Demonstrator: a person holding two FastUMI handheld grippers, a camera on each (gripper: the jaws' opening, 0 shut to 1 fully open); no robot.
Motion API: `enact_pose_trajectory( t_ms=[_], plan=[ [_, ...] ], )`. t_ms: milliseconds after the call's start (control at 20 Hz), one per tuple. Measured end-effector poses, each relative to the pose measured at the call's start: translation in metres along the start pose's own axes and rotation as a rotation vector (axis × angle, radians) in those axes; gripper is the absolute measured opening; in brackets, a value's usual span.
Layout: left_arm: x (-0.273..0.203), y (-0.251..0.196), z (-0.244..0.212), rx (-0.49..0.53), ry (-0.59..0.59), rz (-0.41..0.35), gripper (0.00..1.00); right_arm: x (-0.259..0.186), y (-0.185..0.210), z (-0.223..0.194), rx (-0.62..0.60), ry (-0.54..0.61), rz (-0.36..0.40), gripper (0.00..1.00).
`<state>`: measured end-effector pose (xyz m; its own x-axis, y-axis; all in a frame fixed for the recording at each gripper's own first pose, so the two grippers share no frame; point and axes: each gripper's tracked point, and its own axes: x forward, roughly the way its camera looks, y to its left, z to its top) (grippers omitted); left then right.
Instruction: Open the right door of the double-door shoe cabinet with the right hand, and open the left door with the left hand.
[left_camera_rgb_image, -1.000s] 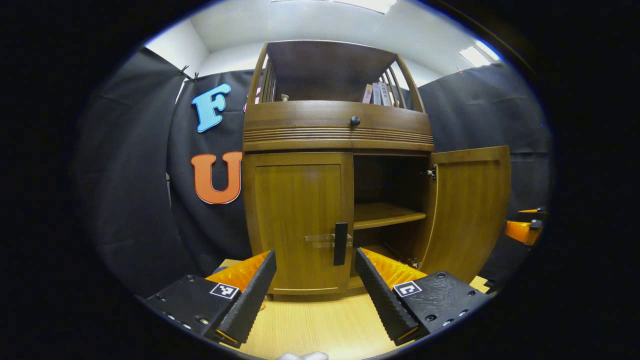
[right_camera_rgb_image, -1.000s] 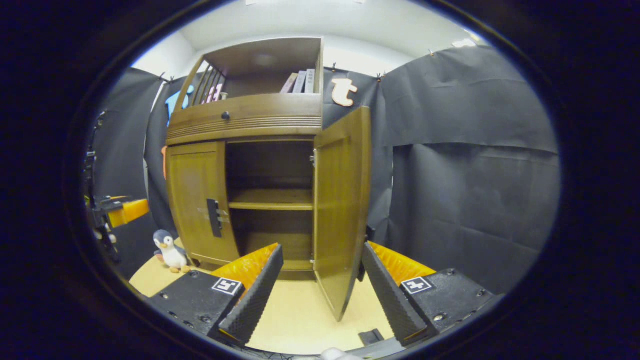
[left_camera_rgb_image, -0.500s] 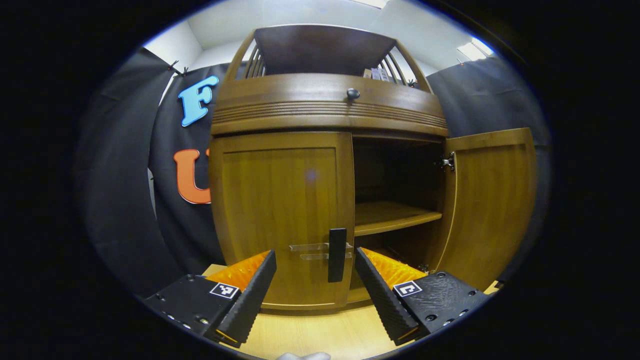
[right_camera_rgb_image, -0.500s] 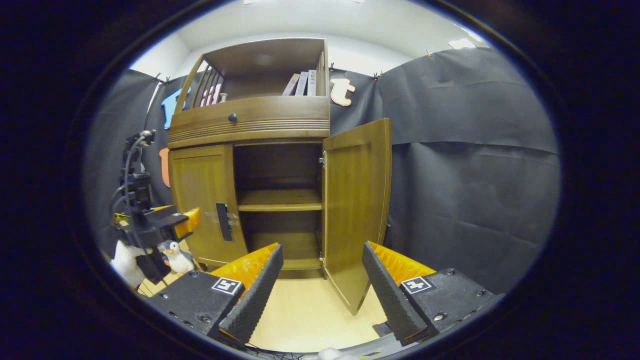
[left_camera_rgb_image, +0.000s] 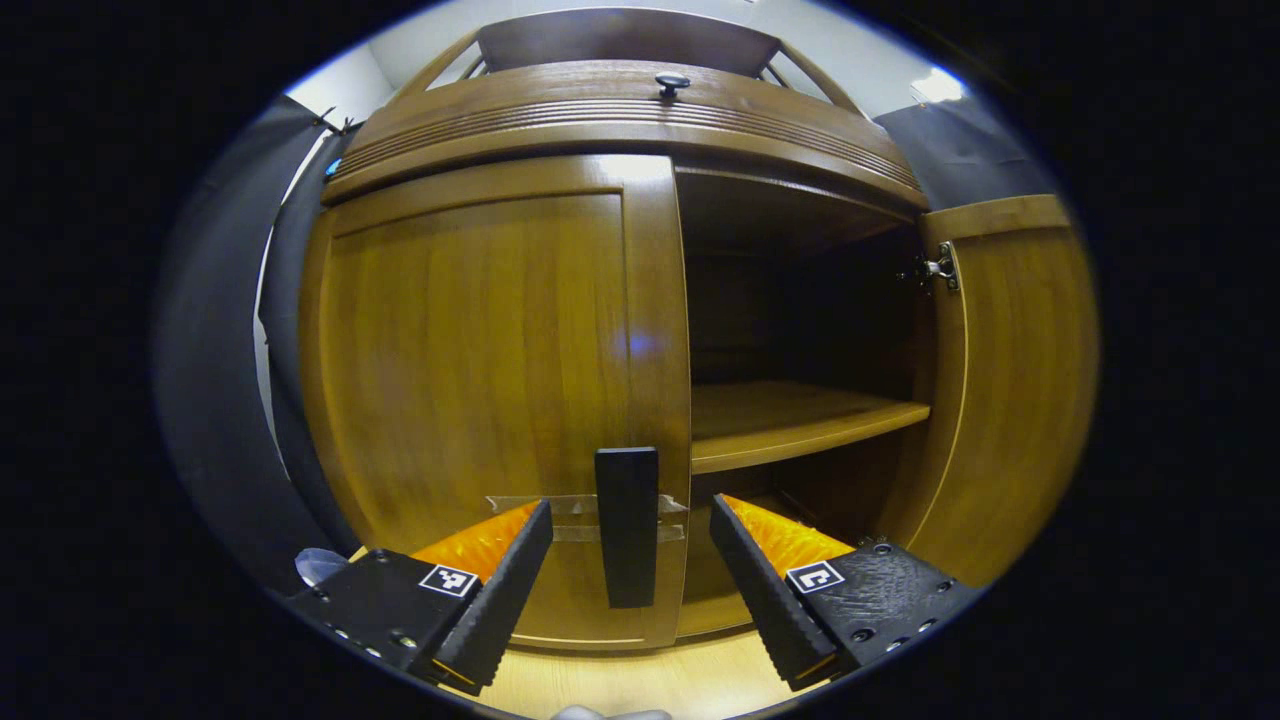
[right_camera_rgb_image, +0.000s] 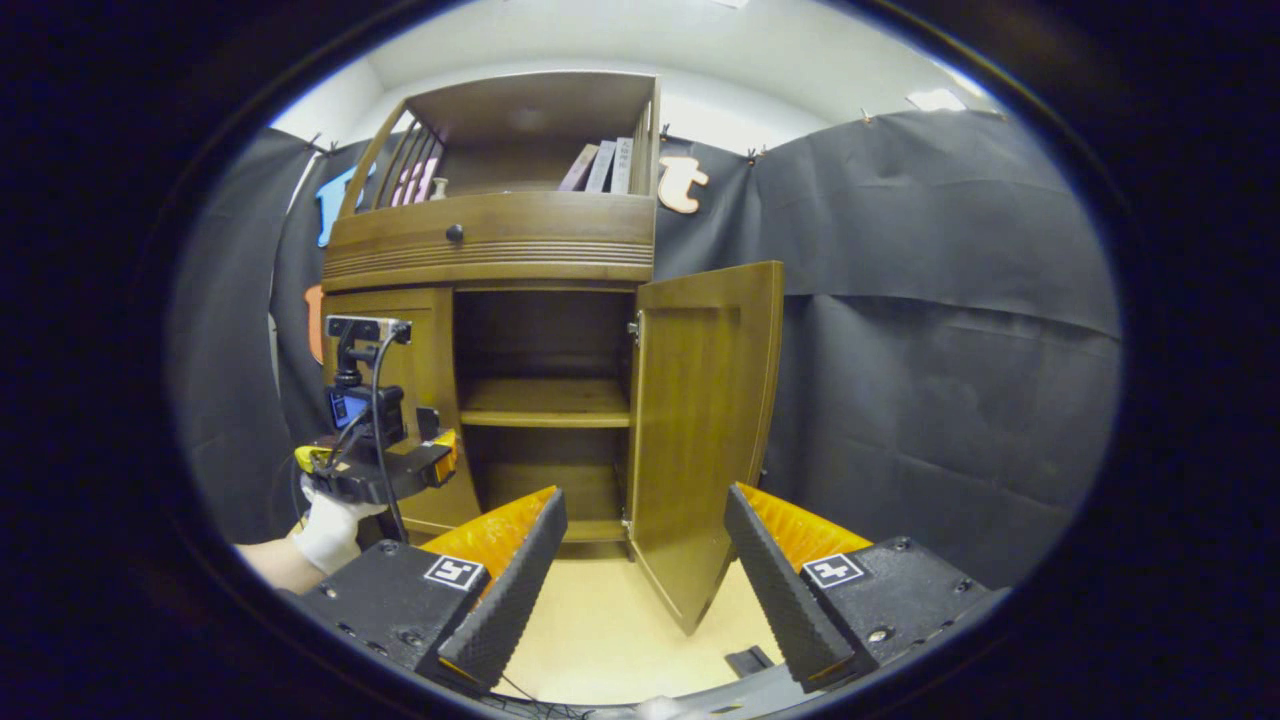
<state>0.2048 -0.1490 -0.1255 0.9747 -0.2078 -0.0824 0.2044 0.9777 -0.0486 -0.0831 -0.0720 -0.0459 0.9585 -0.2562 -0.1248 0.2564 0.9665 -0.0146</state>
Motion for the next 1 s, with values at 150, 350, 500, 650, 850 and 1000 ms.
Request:
enact_pose_trajectory(
  t_ms=[150, 350, 500, 650, 850, 1000],
  plan=[
    [0.016, 0.000, -0.007, -0.014, 0.008, 0.008, 0.92, 0.005, 0.000, 0.001, -0.002, 0.007, 0.000, 1.00],
    [0.025, 0.011, -0.012, -0.026, 0.014, 0.020, 0.70, 0.006, 0.002, 0.002, -0.009, 0.010, 0.008, 1.00],
    [0.025, 0.008, -0.012, -0.031, 0.014, -0.001, 0.25, 0.005, 0.002, 0.001, -0.008, 0.007, 0.016, 1.00],
    [0.017, 0.008, -0.013, -0.035, 0.026, -0.017, 0.27, 0.005, 0.005, 0.002, -0.007, 0.001, 0.029, 0.99],
    [-0.014, 0.010, -0.014, -0.022, 0.018, -0.047, 0.20, 0.001, 0.010, -0.001, -0.010, -0.004, 0.059, 1.00],
    [-0.040, 0.016, -0.016, -0.009, 0.007, -0.049, 0.20, -0.002, 0.017, -0.002, -0.010, -0.008, 0.093, 1.00]
  ],
)
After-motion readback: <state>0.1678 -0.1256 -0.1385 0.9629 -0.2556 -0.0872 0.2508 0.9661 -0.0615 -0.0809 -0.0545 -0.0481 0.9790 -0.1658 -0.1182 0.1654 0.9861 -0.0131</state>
